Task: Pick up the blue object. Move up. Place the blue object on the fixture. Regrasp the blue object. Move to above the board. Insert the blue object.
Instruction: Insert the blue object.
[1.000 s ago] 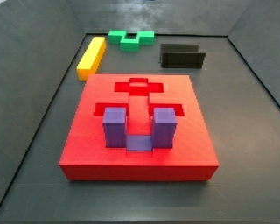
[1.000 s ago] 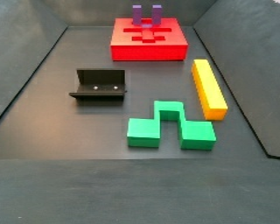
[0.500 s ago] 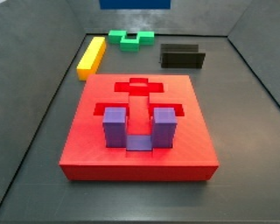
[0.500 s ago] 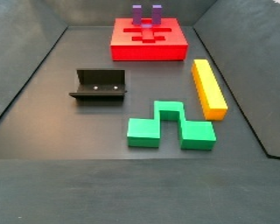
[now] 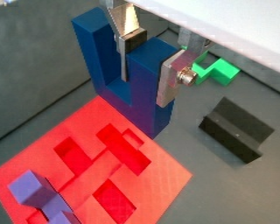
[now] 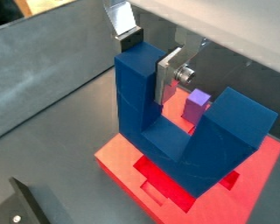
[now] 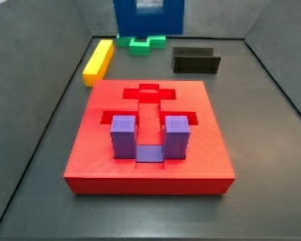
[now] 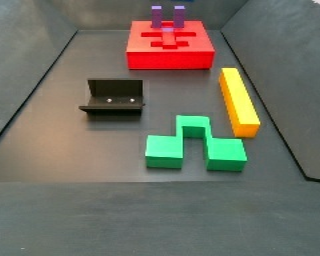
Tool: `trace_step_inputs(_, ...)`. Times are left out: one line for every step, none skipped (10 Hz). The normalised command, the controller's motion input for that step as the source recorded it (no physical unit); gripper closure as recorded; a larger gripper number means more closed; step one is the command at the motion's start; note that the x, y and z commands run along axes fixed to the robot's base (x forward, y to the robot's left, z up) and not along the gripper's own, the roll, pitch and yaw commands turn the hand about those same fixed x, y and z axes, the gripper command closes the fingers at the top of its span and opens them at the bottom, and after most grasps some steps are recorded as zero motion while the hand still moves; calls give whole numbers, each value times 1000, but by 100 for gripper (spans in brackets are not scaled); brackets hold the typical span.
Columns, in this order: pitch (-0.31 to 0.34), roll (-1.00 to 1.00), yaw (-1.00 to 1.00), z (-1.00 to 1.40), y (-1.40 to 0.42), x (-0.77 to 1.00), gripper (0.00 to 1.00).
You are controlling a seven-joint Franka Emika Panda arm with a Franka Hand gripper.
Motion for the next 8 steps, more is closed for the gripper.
trace_step_inputs(-20,31,154,-603,0,211,100)
trace_step_inputs(-4,76,100,-531,-14,263,100)
trace_step_inputs(0,173,0,-477,-71,294,100)
trace_step_inputs(0,159,0,-469,-89,211,100)
trace_step_inputs(0,121,0,-477,-100,137,100)
trace_step_inputs(-11,49,0,-469,-63,71,100)
trace_step_inputs(-13,3,0,-426,-51,60,100)
trace_step_inputs(-17,0,0,-383,-34,23,100)
